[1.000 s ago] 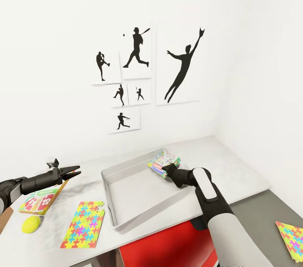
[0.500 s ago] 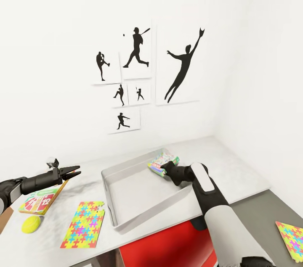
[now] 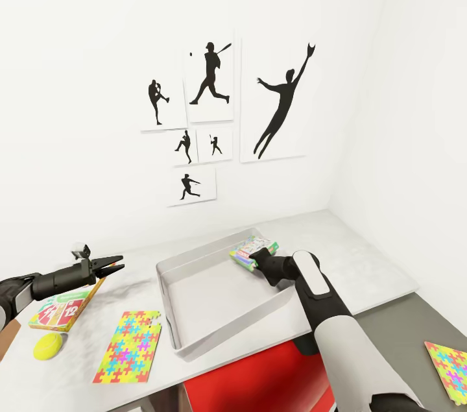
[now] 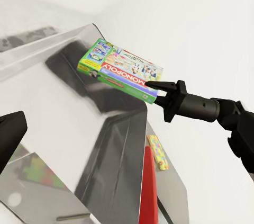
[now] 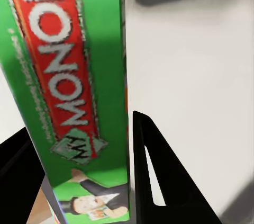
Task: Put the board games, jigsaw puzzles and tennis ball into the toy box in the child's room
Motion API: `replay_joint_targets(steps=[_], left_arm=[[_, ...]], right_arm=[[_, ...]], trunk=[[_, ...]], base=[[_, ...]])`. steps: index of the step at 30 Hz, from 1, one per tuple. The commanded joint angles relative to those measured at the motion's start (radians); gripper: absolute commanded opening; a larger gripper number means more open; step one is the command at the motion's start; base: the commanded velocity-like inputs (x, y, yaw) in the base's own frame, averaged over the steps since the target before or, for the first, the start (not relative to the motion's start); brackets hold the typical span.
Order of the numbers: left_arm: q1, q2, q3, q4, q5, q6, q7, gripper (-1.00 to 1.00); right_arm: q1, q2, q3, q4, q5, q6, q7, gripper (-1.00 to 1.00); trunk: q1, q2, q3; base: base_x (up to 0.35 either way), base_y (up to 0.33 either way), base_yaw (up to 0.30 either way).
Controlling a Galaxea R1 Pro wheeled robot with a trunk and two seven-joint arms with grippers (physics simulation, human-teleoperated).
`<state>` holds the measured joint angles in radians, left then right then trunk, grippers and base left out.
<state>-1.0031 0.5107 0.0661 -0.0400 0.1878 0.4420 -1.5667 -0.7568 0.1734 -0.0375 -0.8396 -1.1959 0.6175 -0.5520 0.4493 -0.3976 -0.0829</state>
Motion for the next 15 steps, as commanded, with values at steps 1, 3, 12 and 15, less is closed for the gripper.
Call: replay_joint_targets(steps=[1, 3, 12, 15], left_arm=[[-0.001, 0.0, 0.006, 0.0, -0.007, 0.011, -0.004, 1.0], [0.0, 0.0, 0.006, 0.0, -0.007, 0.011, -0.004, 1.0], [-0.001, -0.004, 0.006, 0.0, -0.007, 0.011, -0.004, 1.0], [-0.001, -0.004, 0.006, 0.0, -0.007, 0.011, -0.004, 1.0]], right_arm=[[-0.001, 0.001, -0.003, -0.001, -0.01, 0.001, -0.01, -1.0], [-0.001, 0.001, -0.003, -0.001, -0.01, 0.002, -0.011, -1.0], [-0.002, 0.001, -0.002, -0.001, -0.011, 0.002, -0.019, -1.0], [-0.003, 0.001, -0.002, -0.001, -0.011, 0.002, -0.022, -1.0]], trunk=[[0.001, -0.002, -0.002], [0.001, -0.002, -0.002], [0.001, -0.002, -0.002], [0.001, -0.002, -0.002]], base=[[0.0, 0.0, 0.0], [0.0, 0.0, 0.0], [0.0, 0.0, 0.0], [0.0, 0.0, 0.0]])
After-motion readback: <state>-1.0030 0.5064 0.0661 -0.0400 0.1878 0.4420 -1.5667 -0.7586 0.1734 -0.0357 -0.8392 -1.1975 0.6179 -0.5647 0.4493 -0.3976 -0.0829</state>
